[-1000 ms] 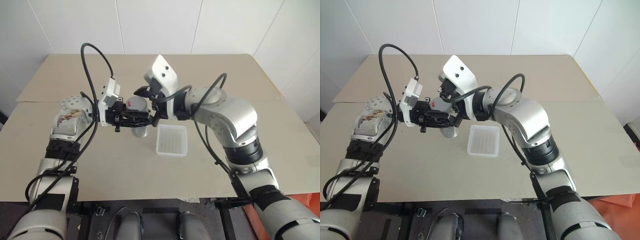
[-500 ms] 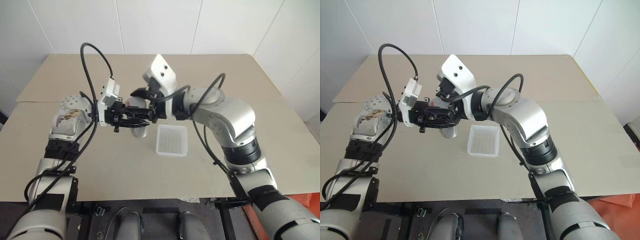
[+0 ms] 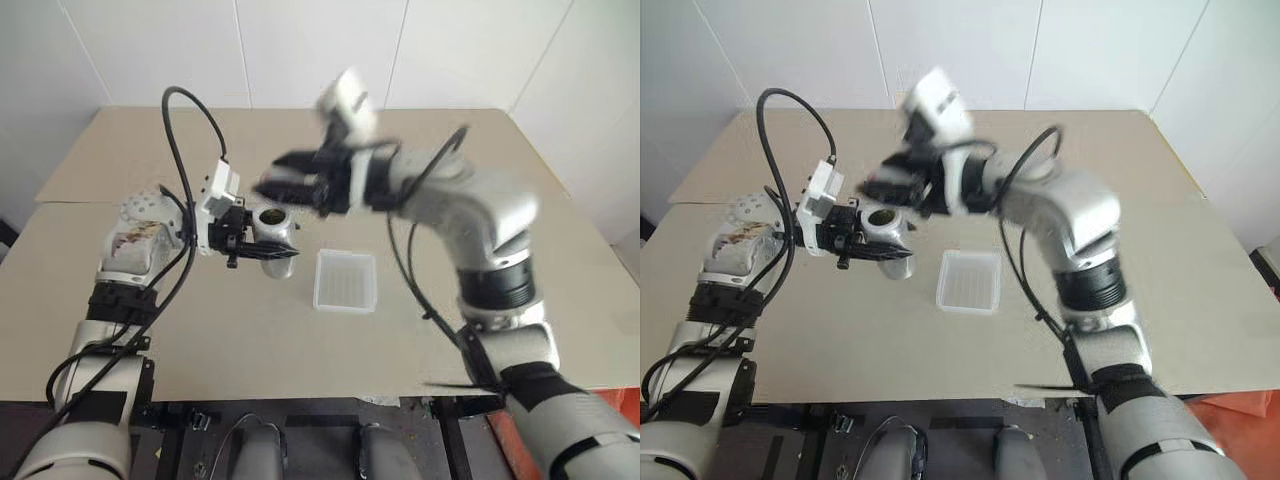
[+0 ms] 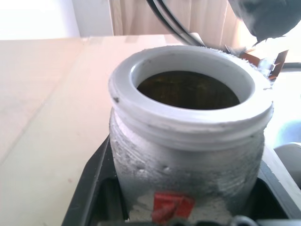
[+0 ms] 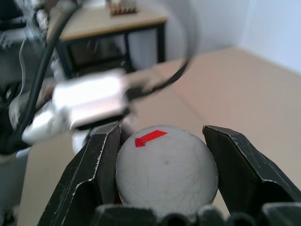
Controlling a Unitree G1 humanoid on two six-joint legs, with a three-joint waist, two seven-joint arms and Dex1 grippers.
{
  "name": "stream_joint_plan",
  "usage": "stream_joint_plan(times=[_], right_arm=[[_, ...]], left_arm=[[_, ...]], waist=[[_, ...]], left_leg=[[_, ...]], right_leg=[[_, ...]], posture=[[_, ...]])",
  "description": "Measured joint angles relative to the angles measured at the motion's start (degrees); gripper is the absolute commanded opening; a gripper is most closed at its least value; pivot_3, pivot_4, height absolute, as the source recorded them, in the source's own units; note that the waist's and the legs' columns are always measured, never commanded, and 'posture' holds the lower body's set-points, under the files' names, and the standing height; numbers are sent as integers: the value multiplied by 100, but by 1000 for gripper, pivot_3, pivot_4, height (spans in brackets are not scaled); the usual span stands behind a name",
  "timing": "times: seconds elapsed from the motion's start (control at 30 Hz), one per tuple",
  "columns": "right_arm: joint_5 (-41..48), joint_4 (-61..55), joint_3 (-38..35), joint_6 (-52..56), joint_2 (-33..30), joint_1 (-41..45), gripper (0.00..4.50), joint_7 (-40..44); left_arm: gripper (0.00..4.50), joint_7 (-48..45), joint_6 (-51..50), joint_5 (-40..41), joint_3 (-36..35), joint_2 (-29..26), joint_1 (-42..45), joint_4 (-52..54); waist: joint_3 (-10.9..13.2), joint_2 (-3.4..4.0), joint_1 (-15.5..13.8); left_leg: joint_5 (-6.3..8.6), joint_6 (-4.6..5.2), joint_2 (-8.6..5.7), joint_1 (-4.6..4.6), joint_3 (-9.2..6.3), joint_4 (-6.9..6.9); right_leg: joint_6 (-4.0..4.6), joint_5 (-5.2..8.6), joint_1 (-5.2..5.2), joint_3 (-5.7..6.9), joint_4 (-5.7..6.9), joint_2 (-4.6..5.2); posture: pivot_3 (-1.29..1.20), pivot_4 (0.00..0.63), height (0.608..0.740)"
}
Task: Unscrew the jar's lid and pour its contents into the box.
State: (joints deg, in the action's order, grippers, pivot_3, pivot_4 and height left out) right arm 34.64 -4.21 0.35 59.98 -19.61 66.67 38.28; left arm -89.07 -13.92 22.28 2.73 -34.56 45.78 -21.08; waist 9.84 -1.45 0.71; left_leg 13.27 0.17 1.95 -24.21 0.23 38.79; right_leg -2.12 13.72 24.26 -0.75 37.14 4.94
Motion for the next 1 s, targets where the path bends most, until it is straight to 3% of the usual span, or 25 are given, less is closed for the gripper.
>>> stream_joint_plan(times=[0.13, 0.23, 0.33, 0.47, 0.5, 0.63, 0.87, 1.0], right_arm=[[138, -35, -263, 130, -395, -134, 2755, 34], [-47, -290, -303, 49, -835, -747, 2755, -79], [-583, -804, -327, -449, -1411, -2230, 2755, -300], [-937, -1011, -375, -697, -1413, -3715, 2755, -696], [-1033, -1009, -386, -758, -1346, -3902, 3105, -833], [-1336, -933, -348, -1020, -1180, -4271, 4376, -1153], [-1305, -1181, -143, -922, -1625, -4719, 4444, -750], [-414, -1811, -818, -202, -2245, -4570, 4444, -149]], left_arm=[[1948, 28, 42, -12, 31, 22, -59, 29], [1948, 165, 43, -9, 17, 48, -76, 69], [1948, 434, 66, -13, -79, 44, -131, 119], [1948, 931, 150, -62, -186, 125, -154, 160], [1948, 1068, 157, -95, -183, 177, -154, 176], [1948, 1529, 334, -306, -167, 312, -154, 319], [1948, 2521, 1010, -1141, 97, 507, -142, 295], [1948, 3240, 2044, -2050, 450, 556, -50, -54]], waist=[[0, 0, 8], [-1, -1, -9], [-2, -3, -37], [-1, -3, 24], [-1, -3, 47], [-2, -2, 66], [-1, -2, -2], [-1, -2, -29]], left_leg=[[0, 0, 0, 1, 0, 1], [0, 0, -1, -2, 0, 1], [0, 0, -6, -10, 1, 1], [0, 0, -8, -4, 5, 5], [0, 0, -9, 4, 8, 5], [0, 0, -6, 17, 6, 3], [0, 0, -10, 10, 6, 6], [0, 0, -9, 14, 2, 7]], right_leg=[[0, 0, 0, -1, 1, 0], [0, 0, -2, 0, 0, 1], [-1, 1, 1, 0, -5, 8], [-2, 0, 2, -8, -4, 10], [-2, 0, -1, -12, -6, 9], [-2, 1, -6, -15, -8, 4], [-2, 1, -7, -13, -14, 8], [-2, 1, -15, -9, -19, 8]], posture=[[0, 150, 740], [0, 150, 740], [0, 150, 740], [0, 150, 740], [0, 150, 740], [0, 150, 740], [0, 150, 740], [0, 150, 740]])
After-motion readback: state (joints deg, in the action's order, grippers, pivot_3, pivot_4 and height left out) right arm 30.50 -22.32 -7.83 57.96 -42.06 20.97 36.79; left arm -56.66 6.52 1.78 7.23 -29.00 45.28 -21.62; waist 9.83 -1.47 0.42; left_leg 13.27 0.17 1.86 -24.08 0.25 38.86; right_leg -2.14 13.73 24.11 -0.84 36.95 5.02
